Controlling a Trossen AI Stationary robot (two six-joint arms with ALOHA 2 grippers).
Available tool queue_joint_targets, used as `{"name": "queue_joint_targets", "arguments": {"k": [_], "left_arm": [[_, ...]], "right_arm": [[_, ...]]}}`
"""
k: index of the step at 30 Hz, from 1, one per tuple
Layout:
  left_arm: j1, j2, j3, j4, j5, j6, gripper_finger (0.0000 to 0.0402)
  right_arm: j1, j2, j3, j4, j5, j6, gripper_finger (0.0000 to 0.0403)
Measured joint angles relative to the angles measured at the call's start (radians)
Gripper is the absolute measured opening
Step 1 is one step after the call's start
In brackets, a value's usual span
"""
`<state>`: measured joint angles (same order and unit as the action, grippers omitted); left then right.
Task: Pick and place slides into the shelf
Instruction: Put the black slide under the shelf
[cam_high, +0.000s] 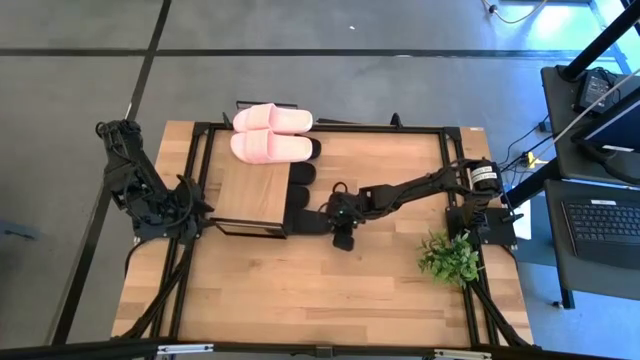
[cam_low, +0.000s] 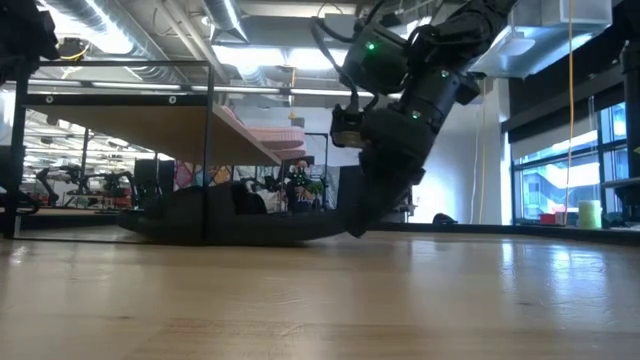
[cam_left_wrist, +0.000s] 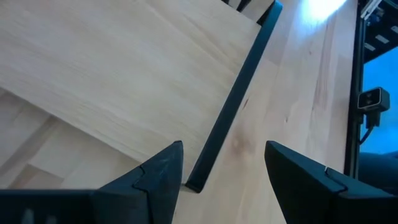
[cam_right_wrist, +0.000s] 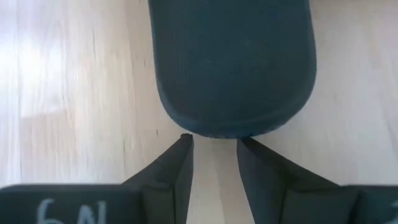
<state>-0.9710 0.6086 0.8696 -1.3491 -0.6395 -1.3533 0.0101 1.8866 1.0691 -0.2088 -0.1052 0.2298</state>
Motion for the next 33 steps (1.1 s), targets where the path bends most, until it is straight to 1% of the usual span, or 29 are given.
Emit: {"name": "queue_joint_targets", "arguments": {"k": [5,15,20,33], "left_arm": [[0.000,0.000,0.000,0.000,-0.013,-0.005,0.0217],[0.000,0.000,0.000,0.000,-0.014,-0.005,0.0217],[0.000,0.000,0.000,0.000,-0.014,-0.006,0.0217],[0.000,0.000,0.000,0.005,-0.030,-0.009,0.0217]], "right_arm": [[0.000,0.000,0.000,0.071,0.003,-0.008,0.0125],[0.000,0.007,0.001,0.101,0.007,-0.010,0.0125],[-0.001,0.027,0.002,0.169,0.007,-0.005,0.0125],[-0.006,0.029,0.003,0.222,0.008,-0.016,0.0125]]}}
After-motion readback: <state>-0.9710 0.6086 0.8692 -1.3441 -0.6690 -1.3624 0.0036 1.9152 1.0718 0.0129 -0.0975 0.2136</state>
